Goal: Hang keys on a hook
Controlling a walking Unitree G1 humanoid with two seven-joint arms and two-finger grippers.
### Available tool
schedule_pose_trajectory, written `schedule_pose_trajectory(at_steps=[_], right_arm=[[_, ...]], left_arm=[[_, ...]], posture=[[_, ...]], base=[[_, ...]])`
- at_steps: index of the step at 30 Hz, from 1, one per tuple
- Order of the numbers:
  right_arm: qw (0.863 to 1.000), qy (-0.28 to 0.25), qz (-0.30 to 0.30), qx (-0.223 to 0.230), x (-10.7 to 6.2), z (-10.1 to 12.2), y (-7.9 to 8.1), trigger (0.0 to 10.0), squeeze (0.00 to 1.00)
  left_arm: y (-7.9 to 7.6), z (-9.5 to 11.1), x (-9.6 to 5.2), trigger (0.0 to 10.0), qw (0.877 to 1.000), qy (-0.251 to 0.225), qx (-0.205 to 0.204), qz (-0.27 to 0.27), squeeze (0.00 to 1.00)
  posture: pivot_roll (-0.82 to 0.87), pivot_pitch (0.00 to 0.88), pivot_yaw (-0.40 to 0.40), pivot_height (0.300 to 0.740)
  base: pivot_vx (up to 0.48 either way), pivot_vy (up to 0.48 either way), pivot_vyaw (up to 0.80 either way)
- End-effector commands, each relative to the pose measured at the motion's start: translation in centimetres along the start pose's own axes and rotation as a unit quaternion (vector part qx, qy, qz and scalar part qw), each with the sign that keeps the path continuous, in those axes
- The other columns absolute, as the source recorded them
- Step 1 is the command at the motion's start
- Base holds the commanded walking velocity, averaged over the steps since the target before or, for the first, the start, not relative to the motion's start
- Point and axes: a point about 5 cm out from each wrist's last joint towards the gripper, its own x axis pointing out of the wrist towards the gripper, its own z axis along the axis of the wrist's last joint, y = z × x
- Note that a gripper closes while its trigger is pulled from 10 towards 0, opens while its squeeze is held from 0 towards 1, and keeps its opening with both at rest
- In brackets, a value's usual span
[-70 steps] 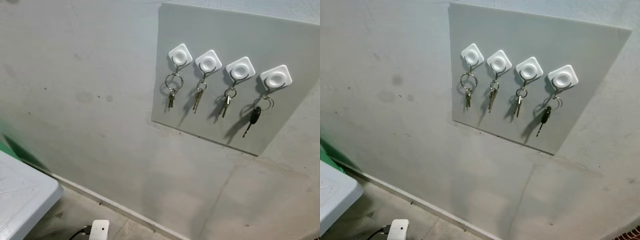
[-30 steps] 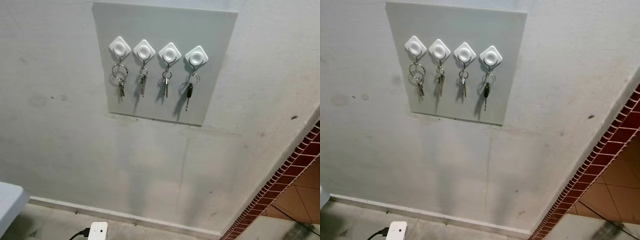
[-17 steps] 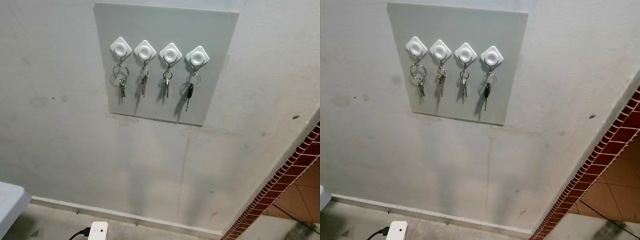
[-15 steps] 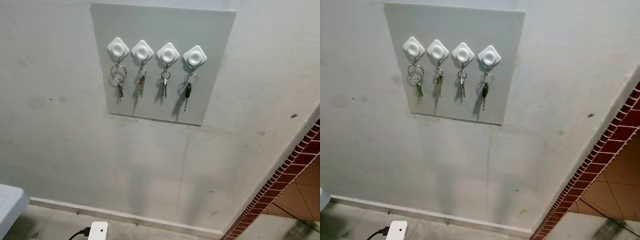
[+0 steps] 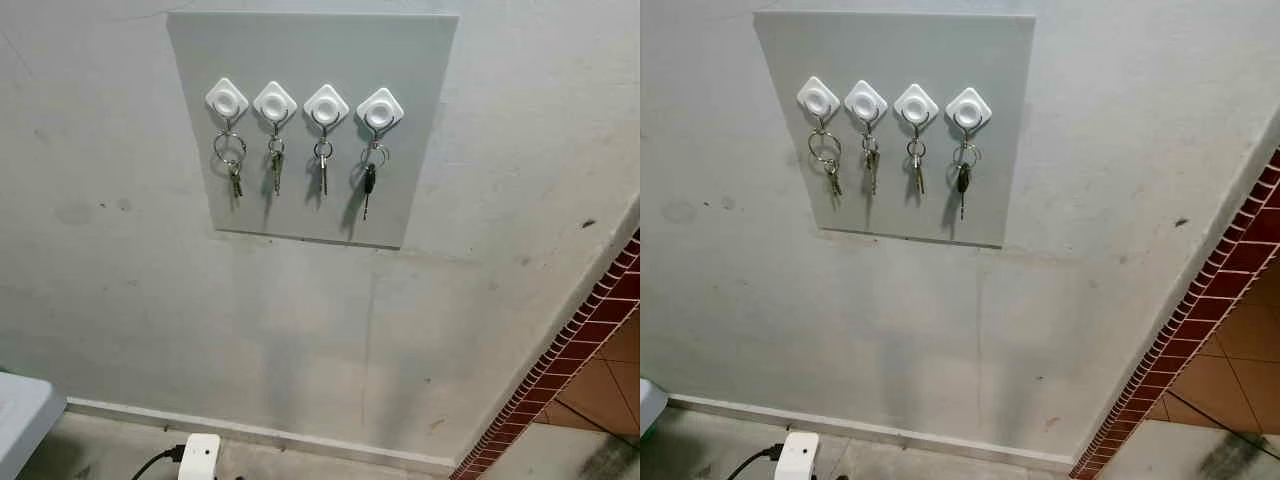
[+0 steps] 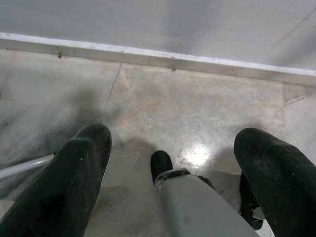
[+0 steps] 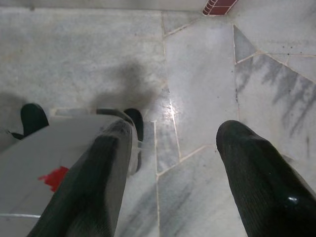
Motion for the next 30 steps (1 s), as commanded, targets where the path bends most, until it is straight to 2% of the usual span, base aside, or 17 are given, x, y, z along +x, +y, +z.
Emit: schedule_pose_trajectory(at_steps=[1, 30], right_arm=[[1.000, -0.002, 0.004, 0.014, 0.06, 0.14, 0.42, 10.0, 0.00], [1.000, 0.007, -0.002, 0.022, -0.09, -0.47, -0.07, 10.0, 0.00]], left_arm=[[0.05, 0.34, 0.06, 10.0, 1.000, -0.004, -0.006, -0.002, 0.00], [-0.49, 0.26, 0.13, 10.0, 1.000, -0.003, -0.020, -0.001, 0.00]], posture=[[-0.04, 0.000, 0.041, 0.740], [-0.03, 0.000, 0.024, 0.740]], base=[[0.000, -0.307, 0.00], [0.000, -0.475, 0.00]])
